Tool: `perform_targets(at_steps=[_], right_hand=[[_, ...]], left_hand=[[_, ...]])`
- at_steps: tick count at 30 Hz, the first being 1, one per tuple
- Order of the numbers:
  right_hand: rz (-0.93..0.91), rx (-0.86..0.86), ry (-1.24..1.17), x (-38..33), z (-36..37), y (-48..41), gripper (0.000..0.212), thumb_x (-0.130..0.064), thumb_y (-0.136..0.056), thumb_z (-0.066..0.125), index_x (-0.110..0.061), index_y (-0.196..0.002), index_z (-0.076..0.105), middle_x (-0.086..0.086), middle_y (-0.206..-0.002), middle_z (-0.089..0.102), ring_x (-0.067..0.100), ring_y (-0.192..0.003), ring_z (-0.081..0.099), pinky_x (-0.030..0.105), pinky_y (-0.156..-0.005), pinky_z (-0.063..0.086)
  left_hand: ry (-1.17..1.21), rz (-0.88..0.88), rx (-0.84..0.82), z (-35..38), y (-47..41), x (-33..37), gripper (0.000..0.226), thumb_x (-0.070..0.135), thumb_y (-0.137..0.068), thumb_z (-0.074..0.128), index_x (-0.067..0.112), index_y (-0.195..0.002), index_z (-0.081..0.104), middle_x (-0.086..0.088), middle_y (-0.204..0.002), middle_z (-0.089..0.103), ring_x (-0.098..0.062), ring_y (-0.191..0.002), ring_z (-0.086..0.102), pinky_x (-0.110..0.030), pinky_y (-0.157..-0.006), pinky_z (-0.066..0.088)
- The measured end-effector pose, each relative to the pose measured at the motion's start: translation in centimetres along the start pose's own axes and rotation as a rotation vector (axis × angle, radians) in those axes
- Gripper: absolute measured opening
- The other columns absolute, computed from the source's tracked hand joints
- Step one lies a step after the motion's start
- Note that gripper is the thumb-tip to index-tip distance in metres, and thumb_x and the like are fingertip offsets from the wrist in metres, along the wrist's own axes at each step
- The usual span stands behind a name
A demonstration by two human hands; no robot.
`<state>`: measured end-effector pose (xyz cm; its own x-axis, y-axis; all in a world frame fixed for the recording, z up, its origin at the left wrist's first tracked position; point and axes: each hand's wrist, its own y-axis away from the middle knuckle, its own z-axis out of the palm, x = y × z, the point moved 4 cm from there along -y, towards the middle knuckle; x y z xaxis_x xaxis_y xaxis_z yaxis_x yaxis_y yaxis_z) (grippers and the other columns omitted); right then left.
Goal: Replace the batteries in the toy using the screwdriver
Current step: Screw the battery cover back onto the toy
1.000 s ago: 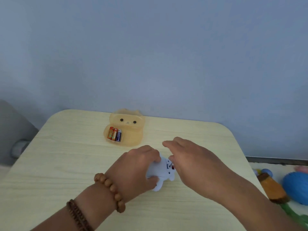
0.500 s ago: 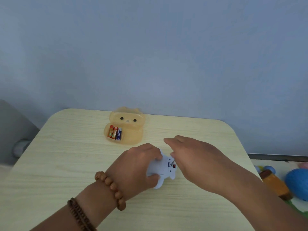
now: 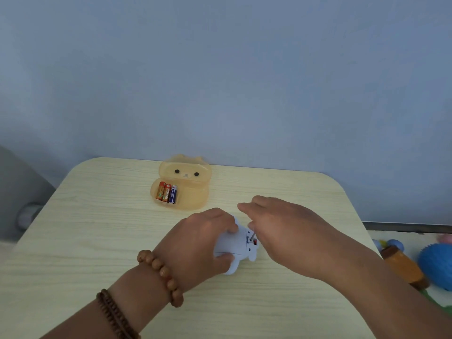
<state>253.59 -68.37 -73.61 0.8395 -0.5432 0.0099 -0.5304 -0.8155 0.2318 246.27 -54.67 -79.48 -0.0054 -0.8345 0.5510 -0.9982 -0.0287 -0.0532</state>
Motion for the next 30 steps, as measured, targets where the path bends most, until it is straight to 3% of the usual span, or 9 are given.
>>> perform_targets(at_steps=[5,8,10,11,13,16,22,26,30], right_hand=[[-0.018,0.005,0.008,-0.4,-0.6,0.1,0.036,-0.017,-0.093,0.054,-0.020,-0.128,0.044,-0.006,-0.104,0.045,0.017,-0.091,0.050,0.032,-0.065,0.047],[0.017,0.043,0.089,-0.6,-0.8,0.1,0.021,-0.041,-0.105,0.037,-0.021,-0.107,0.043,-0.008,-0.091,0.044,0.017,-0.078,0.050,0.029,-0.055,0.035],[0.050,0.049,0.076,-0.3,-0.5,0.0,0.012,-0.031,-0.105,0.039,-0.022,-0.096,0.040,-0.008,-0.081,0.040,0.016,-0.067,0.045,0.027,-0.049,0.028],[0.054,0.036,0.051,-0.2,-0.3,0.0,0.003,-0.024,-0.102,0.044,-0.022,-0.100,0.044,-0.008,-0.084,0.043,0.016,-0.071,0.048,0.028,-0.051,0.033],[0.040,0.021,-0.037,0.2,0.1,0.2,0.027,-0.014,-0.096,0.051,-0.024,-0.120,0.049,-0.009,-0.100,0.051,0.017,-0.088,0.056,0.032,-0.064,0.049],[0.005,0.018,-0.075,-0.1,-0.4,0.4,0.050,-0.009,-0.091,0.053,-0.027,-0.135,0.039,-0.011,-0.108,0.043,0.015,-0.097,0.050,0.035,-0.072,0.053],[0.012,0.111,-0.055,-0.1,-0.7,0.5,0.035,-0.042,-0.105,0.033,-0.028,-0.137,0.038,-0.009,-0.112,0.058,0.018,-0.100,0.060,0.040,-0.081,0.055],[0.033,0.085,-0.124,0.0,-0.3,0.5,0.043,-0.023,-0.102,0.044,-0.033,-0.143,0.034,-0.013,-0.122,0.058,0.015,-0.107,0.059,0.037,-0.084,0.054],[0.018,0.050,-0.195,-0.2,0.0,0.4,0.049,-0.011,-0.093,0.050,-0.030,-0.137,0.040,-0.011,-0.108,0.044,0.012,-0.093,0.050,0.034,-0.076,0.053]], left_hand=[[-0.005,-0.003,-0.001,-0.1,-0.1,0.1,0.048,0.045,-0.071,0.059,0.029,-0.116,0.059,0.018,-0.121,0.057,-0.007,-0.103,0.057,-0.033,-0.083,0.051],[0.001,-0.010,-0.003,-0.1,0.0,-0.2,0.048,0.046,-0.071,0.060,0.030,-0.116,0.059,0.019,-0.122,0.057,-0.006,-0.104,0.057,-0.033,-0.084,0.052],[0.009,-0.014,-0.002,-0.1,0.0,-0.3,0.048,0.046,-0.070,0.060,0.030,-0.115,0.059,0.019,-0.122,0.056,-0.006,-0.104,0.057,-0.033,-0.084,0.052],[0.007,-0.013,-0.003,-0.1,0.0,-0.2,0.047,0.046,-0.071,0.060,0.030,-0.115,0.059,0.019,-0.123,0.056,-0.007,-0.105,0.057,-0.033,-0.085,0.051],[0.003,-0.001,-0.003,-0.1,-0.1,-0.1,0.048,0.045,-0.071,0.059,0.030,-0.116,0.059,0.019,-0.124,0.056,-0.007,-0.104,0.058,-0.033,-0.084,0.051],[0.002,-0.002,-0.001,-0.1,-0.1,0.0,0.047,0.044,-0.071,0.060,0.029,-0.115,0.060,0.018,-0.122,0.057,-0.008,-0.103,0.059,-0.034,-0.084,0.052],[0.008,-0.006,-0.008,-0.2,0.0,-0.1,0.046,0.045,-0.071,0.060,0.030,-0.115,0.059,0.018,-0.123,0.057,-0.007,-0.104,0.058,-0.034,-0.083,0.052],[0.011,-0.002,-0.007,-0.1,-0.1,-0.2,0.047,0.045,-0.071,0.060,0.029,-0.116,0.059,0.017,-0.122,0.057,-0.009,-0.103,0.059,-0.036,-0.083,0.052],[0.003,0.002,-0.006,0.0,-0.1,-0.1,0.047,0.044,-0.072,0.060,0.029,-0.117,0.058,0.017,-0.119,0.057,-0.009,-0.101,0.059,-0.035,-0.082,0.052]])
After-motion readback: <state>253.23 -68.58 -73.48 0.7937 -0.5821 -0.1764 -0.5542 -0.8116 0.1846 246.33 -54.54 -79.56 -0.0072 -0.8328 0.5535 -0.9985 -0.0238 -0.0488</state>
